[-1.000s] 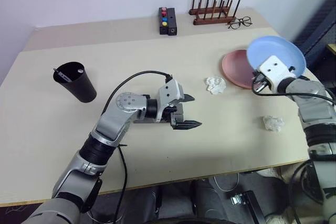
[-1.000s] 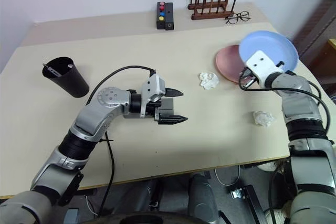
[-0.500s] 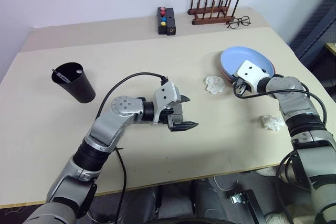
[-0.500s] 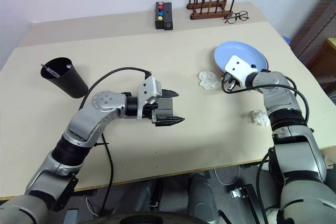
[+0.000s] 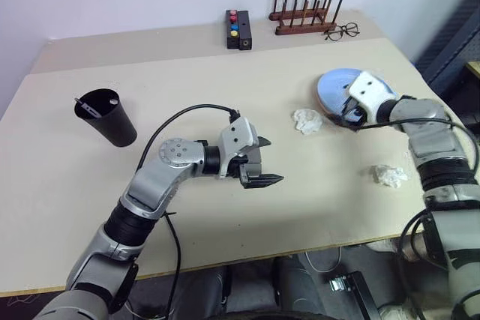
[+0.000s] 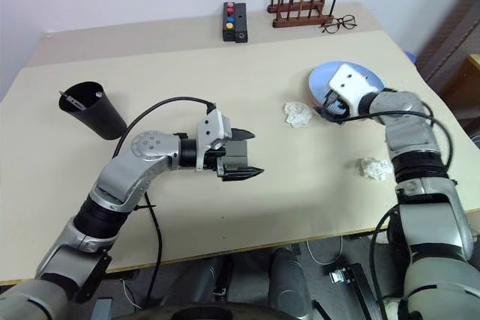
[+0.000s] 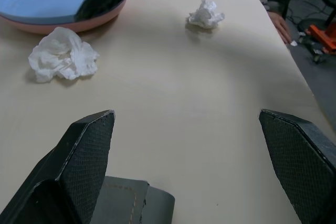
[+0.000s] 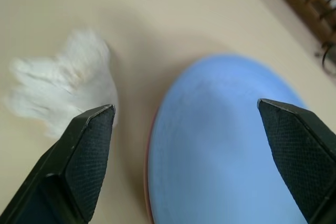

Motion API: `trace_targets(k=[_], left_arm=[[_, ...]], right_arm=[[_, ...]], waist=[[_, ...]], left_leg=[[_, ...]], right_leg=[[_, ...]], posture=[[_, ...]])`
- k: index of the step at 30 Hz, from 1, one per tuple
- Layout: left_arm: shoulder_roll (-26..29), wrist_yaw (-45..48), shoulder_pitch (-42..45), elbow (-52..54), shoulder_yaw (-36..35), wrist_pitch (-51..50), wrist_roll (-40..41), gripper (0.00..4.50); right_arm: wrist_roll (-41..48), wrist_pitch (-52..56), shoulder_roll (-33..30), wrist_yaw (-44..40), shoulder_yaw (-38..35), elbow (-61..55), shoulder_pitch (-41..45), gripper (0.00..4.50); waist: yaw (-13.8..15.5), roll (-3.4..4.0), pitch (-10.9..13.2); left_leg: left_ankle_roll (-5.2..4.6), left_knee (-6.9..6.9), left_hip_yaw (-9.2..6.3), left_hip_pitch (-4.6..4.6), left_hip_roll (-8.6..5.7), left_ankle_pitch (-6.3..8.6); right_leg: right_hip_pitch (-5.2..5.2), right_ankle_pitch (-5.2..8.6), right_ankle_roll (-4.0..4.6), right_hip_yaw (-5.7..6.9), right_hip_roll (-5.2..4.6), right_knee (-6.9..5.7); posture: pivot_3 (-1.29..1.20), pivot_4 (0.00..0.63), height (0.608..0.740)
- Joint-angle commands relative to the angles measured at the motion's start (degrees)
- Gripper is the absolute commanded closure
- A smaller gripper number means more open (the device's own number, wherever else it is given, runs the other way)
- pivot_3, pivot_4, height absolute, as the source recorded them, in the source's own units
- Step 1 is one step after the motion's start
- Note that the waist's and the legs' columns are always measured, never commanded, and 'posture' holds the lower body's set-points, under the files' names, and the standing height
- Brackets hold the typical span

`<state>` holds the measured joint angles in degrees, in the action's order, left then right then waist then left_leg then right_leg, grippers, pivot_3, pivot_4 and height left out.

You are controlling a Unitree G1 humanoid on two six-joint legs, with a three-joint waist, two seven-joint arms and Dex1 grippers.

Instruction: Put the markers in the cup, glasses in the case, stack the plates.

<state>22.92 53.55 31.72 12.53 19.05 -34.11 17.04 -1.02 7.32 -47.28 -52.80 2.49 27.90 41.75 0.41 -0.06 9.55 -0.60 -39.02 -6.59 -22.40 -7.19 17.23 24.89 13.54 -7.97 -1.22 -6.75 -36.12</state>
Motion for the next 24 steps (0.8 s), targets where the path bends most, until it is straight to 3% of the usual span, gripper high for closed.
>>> trace_targets(k=[1, 10, 24], left_arm=[[0.5, 3.0, 0.7, -0.5, 0.0, 2.1, 1.2, 0.0], [1.5, 11.3, 3.8, -7.4, 2.3, 7.8, -0.4, 0.0], [0.4, 14.9, 5.9, -11.1, 2.5, 11.8, -2.1, 0.0]], right_arm=[[6.1, 8.0, -6.8, -8.3, -5.0, -11.5, -6.6, 0.07], [12.3, 13.4, -18.9, -19.1, -11.9, -18.9, -25.8, 0.07], [12.5, 13.6, -19.0, -20.7, -10.5, -14.8, -29.7, 0.07]], waist=[[0.4, 0.0, 0.0], [0.2, 0.08, 0.0], [0.3, 0.09, 0.0]], left_leg=[[-0.01, 0.0, 0.0, 0.0, 0.0, 0.0], [-0.02, -0.04, 0.07, 0.05, 0.02, 0.01], [-0.04, -0.07, 0.14, 0.07, 0.02, 0.02]], right_leg=[[0.0, 0.0, 0.0, 0.0, 0.0, 0.0], [-0.06, 0.0, 0.0, -0.01, -0.01, -0.01], [-0.07, 0.0, 0.0, -0.05, -0.04, -0.01]], posture=[[0.0, 0.15, 0.74], [0.0, 0.15, 0.74], [0.0, 0.15, 0.74]])
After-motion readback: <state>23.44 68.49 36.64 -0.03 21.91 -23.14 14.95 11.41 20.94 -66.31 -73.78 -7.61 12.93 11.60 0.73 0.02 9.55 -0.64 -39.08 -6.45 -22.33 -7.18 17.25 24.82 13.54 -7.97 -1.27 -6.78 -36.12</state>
